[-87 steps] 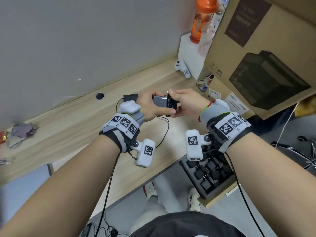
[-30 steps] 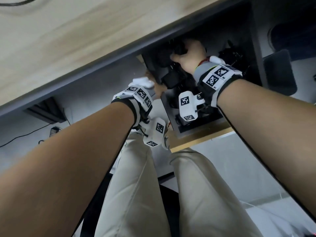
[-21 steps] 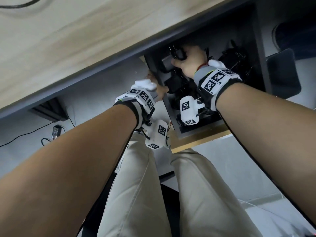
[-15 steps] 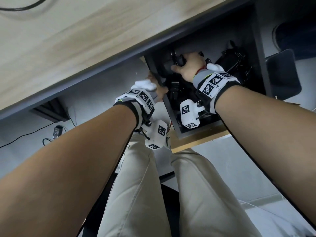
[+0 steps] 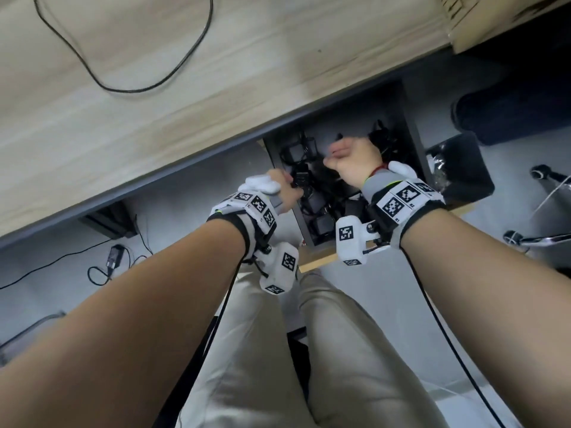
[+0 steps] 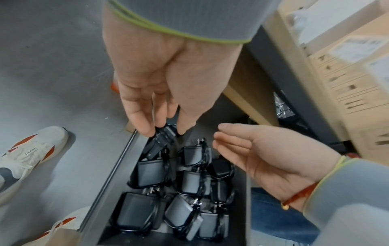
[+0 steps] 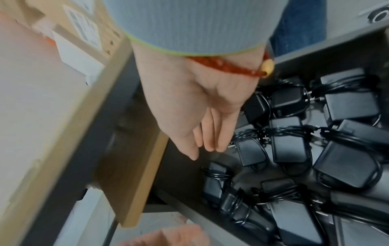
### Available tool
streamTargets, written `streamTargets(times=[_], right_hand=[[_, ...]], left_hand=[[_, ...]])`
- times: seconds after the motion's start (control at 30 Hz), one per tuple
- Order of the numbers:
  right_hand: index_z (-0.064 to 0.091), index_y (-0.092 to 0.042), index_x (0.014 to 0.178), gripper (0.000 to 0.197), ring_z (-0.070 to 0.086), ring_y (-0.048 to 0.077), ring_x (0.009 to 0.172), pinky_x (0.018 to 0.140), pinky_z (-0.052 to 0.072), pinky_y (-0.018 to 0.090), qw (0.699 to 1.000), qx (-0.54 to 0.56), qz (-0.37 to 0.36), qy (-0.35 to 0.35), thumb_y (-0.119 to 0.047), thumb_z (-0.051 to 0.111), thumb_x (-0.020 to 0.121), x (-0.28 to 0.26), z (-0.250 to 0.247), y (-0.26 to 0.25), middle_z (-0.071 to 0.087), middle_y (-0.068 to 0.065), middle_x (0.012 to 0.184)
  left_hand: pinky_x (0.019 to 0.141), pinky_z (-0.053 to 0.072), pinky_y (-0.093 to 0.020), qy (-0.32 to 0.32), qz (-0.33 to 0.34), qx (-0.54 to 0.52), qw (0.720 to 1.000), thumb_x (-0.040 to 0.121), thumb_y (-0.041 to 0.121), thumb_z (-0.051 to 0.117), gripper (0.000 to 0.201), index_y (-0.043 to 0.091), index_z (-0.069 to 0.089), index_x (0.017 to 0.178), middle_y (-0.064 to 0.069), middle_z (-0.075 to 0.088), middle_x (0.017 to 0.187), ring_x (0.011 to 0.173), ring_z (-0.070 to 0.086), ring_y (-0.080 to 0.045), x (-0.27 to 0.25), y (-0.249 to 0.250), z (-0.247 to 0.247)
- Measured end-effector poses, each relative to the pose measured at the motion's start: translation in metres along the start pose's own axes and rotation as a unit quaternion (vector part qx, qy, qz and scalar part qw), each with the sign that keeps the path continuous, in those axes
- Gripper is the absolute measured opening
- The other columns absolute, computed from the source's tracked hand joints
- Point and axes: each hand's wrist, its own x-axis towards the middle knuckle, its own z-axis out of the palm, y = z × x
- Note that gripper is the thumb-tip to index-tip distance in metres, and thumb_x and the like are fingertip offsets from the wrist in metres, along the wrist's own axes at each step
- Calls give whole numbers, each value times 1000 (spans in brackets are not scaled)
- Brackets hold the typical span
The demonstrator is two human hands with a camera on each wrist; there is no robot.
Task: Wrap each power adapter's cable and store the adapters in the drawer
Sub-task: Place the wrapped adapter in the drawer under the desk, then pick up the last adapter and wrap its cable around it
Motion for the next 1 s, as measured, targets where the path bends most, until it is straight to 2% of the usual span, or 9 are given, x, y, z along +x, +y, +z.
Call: streamTargets(times=[0.13,0.3,0.43,0.53,0.6,0.7,0.83,0.93,1.0], right_hand=[[74,-22,100,18,67,9,87,90,49,20,999,26,-22,23,-24,73,82,-40,-26,-29,74,-4,93],[72,-30,76,3,73,14,78,86,59,37,996,64,-53,41,-28,72,74,-75,-51,-92,73,-9,76],[67,-26,71,12,71,16,65,69,59,29,992,88,-82,41,-17,68,80,-92,-63,-148,72,-3,76],[66,-20,74,8,65,15,55,52,49,23,990,90,-100,30,-15,65,80,-103,-67,-194,70,3,76],[66,-20,76,6,60,14,51,48,43,21,991,66,-109,28,-22,67,81,-105,-68,-222,65,-1,67],[73,-17,80,18,54,13,62,57,39,26,991,28,-125,27,-32,66,85,-106,-67,-262,61,-7,66],[74,-16,76,21,45,16,52,51,34,26,994,5,-109,17,-32,64,84,-93,-52,-313,47,-7,51],[71,-16,76,18,59,22,71,69,49,30,993,2,-114,24,-34,68,78,-68,-34,-350,60,-2,66],[66,-22,74,15,62,20,79,77,49,30,993,-10,-113,22,-36,69,80,-50,-21,-374,64,-4,75]], left_hand=[[76,59,-36,-10,-1,-95,995,91,17,67,13,12,61,102,-15,66,95,74,64,-25,-40,25,-28],[80,59,-39,30,55,-92,994,92,21,67,18,9,66,105,-13,71,93,80,69,-28,-91,51,-83],[51,54,-24,57,67,-103,991,93,15,63,6,10,66,90,-11,68,80,56,61,-19,-115,66,-135],[72,59,-37,125,84,-89,985,86,20,63,13,20,62,73,-3,66,73,64,60,-22,-127,68,-176],[72,60,-42,161,78,-91,980,76,29,64,7,23,65,73,2,64,59,59,59,-21,-133,68,-204],[67,60,-40,191,80,-95,974,68,30,58,9,26,66,70,3,64,59,60,62,-23,-131,58,-242],[68,59,-38,207,58,-102,971,70,25,57,9,23,65,66,2,60,57,60,58,-26,-119,43,-289],[67,56,-34,203,39,-114,972,69,30,63,10,22,67,74,1,61,60,63,59,-25,-100,30,-328],[71,55,-34,200,26,-116,973,70,39,67,19,23,61,78,0,63,67,67,62,-26,-87,22,-353]])
